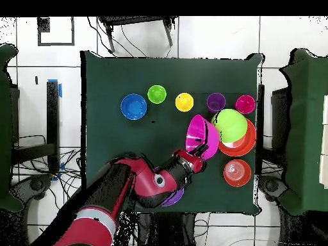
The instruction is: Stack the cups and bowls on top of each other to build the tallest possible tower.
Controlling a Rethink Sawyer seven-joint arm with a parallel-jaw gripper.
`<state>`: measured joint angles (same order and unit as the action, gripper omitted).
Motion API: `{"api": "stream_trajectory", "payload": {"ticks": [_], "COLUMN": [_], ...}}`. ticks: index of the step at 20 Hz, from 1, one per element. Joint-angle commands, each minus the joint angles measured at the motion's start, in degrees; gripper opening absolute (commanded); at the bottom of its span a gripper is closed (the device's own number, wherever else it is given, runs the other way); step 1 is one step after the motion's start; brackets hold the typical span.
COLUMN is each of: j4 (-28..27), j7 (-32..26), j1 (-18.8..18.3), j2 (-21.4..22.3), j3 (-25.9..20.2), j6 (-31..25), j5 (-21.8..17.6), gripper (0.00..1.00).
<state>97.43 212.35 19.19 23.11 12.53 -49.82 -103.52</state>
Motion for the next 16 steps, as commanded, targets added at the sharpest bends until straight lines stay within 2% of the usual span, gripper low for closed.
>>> {"api": "stream_trajectory", "payload": {"ticks": [1, 3, 4, 9, 16], "j4": [12.0, 12.5, 13.2, 14.5, 13.5], "j7": [3.6, 4.6, 6.4, 11.8, 14.5], "j1": [-12.1, -12.5, -12.0, -9.8, -8.2], "j2": [14.9, 14.6, 14.1, 11.5, 8.3], "j3": [-12.6, -13.8, -14.8, -18.1, -20.6], "j6": [27.3, 25.5, 22.9, 13.6, 7.7], "j5": [-14.6, -15.5, -17.0, -18.7, -17.3], "gripper": [0.0, 0.0, 0.0, 0.0, 0.0]}}
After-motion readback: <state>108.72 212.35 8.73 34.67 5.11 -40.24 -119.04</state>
